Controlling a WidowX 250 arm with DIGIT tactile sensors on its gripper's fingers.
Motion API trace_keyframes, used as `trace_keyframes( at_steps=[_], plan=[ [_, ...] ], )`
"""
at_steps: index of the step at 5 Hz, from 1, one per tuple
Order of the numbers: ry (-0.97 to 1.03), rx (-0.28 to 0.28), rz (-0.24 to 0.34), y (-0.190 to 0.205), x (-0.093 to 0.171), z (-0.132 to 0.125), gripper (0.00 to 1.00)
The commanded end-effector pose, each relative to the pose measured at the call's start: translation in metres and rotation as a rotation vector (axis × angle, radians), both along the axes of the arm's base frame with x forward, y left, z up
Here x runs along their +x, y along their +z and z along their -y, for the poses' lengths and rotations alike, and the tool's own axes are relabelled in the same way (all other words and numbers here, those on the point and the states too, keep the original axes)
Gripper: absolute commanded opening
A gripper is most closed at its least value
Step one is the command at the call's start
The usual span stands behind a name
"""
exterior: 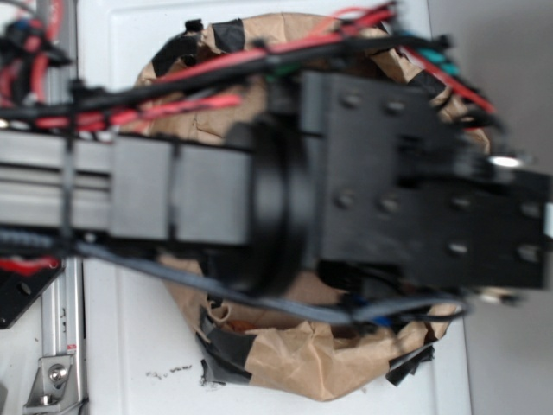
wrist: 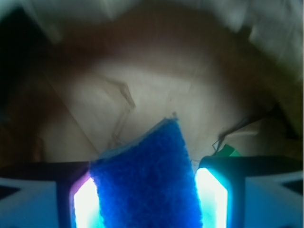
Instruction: Grab the blue sponge.
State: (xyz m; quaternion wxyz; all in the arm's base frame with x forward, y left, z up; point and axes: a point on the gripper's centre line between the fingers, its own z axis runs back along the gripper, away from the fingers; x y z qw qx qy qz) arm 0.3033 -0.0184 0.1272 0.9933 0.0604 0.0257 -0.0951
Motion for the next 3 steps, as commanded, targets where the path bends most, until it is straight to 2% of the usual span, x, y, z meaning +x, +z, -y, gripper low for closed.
trace_keyframes(
  at_steps=[1,2,3],
  plan=[
    [0.009,-0.058,0.115,0.023,-0.021,-0.009,0.0],
    [0.044,-0.123,0.127,0.04,-0.053,-0.022,0.0],
    [0.073,-0.104,0.138,0.052,-0.065,-0.028,0.0]
  ],
)
